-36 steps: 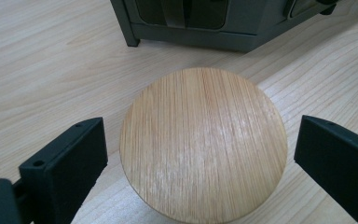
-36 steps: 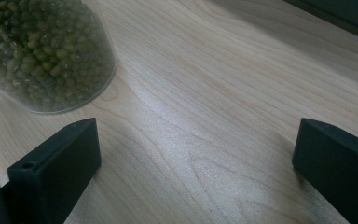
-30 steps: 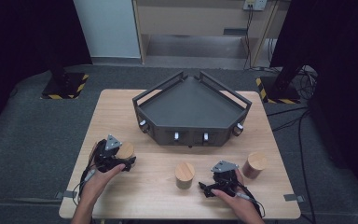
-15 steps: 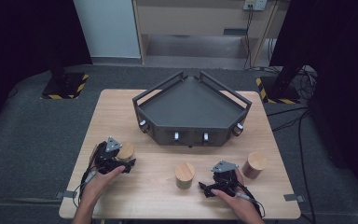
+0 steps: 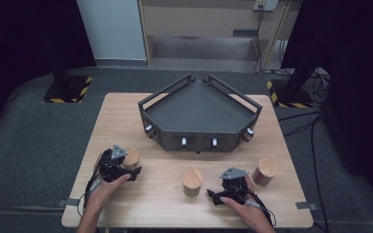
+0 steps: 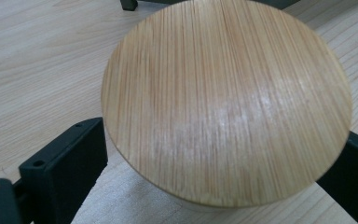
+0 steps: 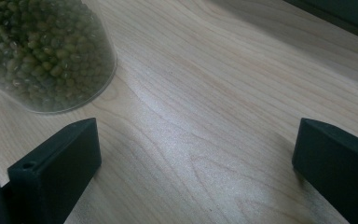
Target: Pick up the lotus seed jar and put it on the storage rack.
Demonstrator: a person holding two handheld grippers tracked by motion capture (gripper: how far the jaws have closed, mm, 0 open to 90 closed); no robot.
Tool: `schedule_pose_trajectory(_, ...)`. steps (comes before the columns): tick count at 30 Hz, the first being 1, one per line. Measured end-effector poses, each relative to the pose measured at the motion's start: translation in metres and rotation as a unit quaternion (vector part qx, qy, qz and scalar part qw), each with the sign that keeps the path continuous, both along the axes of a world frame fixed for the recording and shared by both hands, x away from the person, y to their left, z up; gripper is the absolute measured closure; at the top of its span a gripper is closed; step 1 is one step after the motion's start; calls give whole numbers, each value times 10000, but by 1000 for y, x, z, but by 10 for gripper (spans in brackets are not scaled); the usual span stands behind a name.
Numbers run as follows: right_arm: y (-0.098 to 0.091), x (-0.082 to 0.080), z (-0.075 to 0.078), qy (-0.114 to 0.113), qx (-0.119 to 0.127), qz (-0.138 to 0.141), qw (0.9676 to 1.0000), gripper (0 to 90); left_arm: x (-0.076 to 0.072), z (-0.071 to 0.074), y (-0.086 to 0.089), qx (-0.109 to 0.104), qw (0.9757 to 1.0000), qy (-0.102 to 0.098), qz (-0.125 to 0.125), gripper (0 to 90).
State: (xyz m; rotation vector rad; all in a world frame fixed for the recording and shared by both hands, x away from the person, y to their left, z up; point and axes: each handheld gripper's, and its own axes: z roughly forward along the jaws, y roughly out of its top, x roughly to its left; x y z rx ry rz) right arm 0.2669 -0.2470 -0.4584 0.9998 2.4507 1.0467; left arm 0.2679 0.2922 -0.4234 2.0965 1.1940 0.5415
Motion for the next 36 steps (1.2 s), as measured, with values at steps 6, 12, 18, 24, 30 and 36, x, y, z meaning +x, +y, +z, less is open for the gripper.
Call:
schedule_pose_trajectory(6,0,0,0,-1,0,-1,10000,13,0,-4,0,-74,10000,7,1,16)
schedule_pose_trajectory(12,0,0,0,-1,0,-1,10000,13,1,-6,1,-155,9999,-5,41,74)
schedule_pose_trajectory(18,0,0,0,0,-1,-1,10000,13,1,-11,0,-151,9998,-51,104,141)
schedule_pose_trajectory(24,0,0,0,0,-1,-1,10000,13,-3,-13,-1,-166,9998,-110,59,241)
schedule_pose_trajectory(30,0,0,0,-1,-1,-1,10000,13,-11,-6,3,-366,9990,-233,42,242)
schedule_pose_trajectory(36,0,0,0,-1,-2,-3,10000,13,-15,14,-1,-172,9992,-335,-126,241)
